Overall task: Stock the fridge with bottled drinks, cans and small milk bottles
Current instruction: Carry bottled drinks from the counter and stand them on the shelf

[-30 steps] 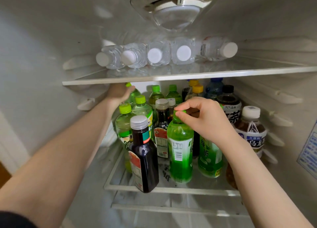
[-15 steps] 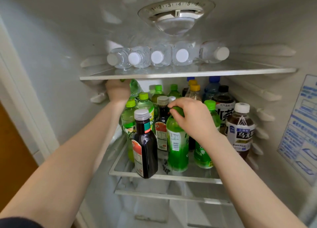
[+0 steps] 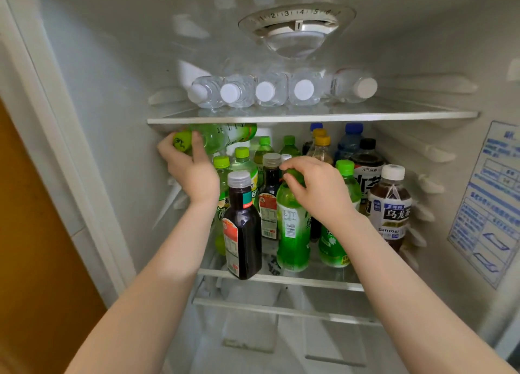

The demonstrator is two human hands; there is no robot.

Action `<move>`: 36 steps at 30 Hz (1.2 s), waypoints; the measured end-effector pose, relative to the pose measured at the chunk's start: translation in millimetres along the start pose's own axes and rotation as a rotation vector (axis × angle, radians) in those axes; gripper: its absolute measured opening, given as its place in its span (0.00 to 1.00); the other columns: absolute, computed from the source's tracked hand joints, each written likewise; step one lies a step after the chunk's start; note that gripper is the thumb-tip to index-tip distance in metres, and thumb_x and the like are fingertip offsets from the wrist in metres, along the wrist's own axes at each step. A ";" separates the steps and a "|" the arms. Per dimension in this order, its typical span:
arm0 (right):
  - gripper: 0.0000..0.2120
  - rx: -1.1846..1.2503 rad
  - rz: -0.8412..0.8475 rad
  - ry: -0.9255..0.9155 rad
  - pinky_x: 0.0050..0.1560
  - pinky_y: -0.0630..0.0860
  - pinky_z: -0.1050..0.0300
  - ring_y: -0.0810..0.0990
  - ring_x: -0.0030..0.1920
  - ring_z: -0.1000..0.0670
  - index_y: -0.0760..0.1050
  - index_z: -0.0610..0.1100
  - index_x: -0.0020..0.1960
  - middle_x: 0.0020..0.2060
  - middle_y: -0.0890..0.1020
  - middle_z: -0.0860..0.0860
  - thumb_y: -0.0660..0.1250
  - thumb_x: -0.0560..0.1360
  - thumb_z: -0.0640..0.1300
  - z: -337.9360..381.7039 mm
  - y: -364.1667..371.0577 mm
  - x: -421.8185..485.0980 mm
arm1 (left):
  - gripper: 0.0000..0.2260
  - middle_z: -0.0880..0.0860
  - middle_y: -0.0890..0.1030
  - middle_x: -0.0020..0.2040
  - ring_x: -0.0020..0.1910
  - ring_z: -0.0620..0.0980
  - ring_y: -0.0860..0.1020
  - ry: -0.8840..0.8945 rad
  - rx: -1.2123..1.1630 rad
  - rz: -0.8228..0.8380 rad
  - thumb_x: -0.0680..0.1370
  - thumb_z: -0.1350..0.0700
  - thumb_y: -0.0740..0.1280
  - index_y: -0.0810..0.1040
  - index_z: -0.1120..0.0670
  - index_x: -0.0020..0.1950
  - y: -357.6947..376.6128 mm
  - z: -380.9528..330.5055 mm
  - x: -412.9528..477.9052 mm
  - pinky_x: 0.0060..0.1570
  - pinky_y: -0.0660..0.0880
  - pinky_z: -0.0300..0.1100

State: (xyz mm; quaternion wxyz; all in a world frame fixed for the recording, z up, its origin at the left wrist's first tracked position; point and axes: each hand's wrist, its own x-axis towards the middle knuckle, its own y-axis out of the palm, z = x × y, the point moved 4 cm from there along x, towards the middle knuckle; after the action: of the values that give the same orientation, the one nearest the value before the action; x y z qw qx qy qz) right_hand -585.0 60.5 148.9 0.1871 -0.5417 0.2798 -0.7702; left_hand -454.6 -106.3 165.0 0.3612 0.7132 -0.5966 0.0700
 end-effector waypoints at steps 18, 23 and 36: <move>0.33 -0.022 -0.373 -0.124 0.72 0.56 0.63 0.67 0.69 0.47 0.69 0.39 0.68 0.67 0.71 0.44 0.73 0.69 0.52 33.9 -23.4 -25.4 | 0.09 0.49 0.79 0.56 0.54 0.35 0.77 0.322 -0.154 0.387 0.78 0.56 0.65 0.68 0.51 0.55 -57.5 -85.7 -50.9 0.51 0.71 0.29; 0.28 -0.068 -0.496 -0.161 0.69 0.59 0.62 0.70 0.66 0.48 0.71 0.39 0.66 0.63 0.76 0.44 0.71 0.70 0.51 36.1 -44.6 -31.8 | 0.09 0.54 0.79 0.55 0.53 0.39 0.78 0.393 -0.299 0.489 0.78 0.55 0.65 0.68 0.49 0.56 -50.0 -101.5 -58.4 0.52 0.72 0.31; 0.38 0.039 -0.296 0.055 0.52 0.78 0.48 0.79 0.54 0.55 0.66 0.55 0.66 0.52 0.78 0.63 0.73 0.60 0.63 47.2 -110.4 -45.5 | 0.12 0.47 0.81 0.50 0.50 0.37 0.78 0.542 -0.218 0.822 0.77 0.53 0.64 0.71 0.56 0.58 1.7 -147.4 -83.2 0.50 0.72 0.30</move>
State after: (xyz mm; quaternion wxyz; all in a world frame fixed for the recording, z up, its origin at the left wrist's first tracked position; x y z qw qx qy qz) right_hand -523.4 162.1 197.8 0.0741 -0.5522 0.1870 -0.8091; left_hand -430.5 48.5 229.0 0.5180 0.3339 -0.7167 0.3263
